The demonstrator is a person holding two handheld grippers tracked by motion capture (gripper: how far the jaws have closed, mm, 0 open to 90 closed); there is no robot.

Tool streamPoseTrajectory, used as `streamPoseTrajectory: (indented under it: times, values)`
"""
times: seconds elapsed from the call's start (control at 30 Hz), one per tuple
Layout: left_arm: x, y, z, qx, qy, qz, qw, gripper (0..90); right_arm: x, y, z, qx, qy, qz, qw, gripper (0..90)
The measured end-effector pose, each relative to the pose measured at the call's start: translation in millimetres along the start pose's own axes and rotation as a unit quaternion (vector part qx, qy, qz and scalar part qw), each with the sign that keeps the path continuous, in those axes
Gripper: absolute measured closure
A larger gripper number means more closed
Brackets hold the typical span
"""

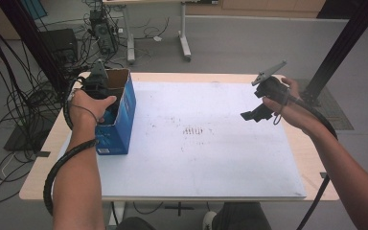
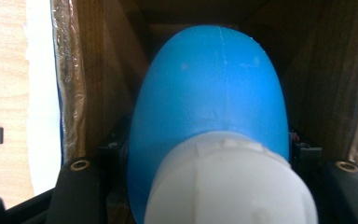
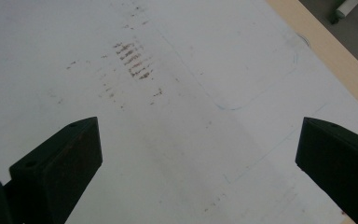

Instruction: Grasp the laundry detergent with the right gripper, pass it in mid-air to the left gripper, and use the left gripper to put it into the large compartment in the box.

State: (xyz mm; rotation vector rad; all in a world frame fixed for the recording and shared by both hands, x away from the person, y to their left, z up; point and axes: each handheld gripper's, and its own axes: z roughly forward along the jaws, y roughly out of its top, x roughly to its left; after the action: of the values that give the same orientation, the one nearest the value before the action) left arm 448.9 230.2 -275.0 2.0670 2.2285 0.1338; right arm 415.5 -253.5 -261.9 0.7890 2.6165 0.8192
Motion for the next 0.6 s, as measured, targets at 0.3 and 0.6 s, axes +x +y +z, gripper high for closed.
streamPoseTrajectory:
  times: [0.3, 0.6]
  values:
    - [0.9, -0.3, 0.0, 0.0, -0.002, -0.001, 1.0, 36.4, 1.5, 1.6, 1.7, 0.001, 0.001, -0.003, 1.0, 0.3]
    - [0.0, 0.0, 0.0, 0.0, -0.001, -0.001, 1.0, 36.4, 1.6, 2.0, 0.5, 0.0, -0.001, -0.003, 1.0, 0.3]
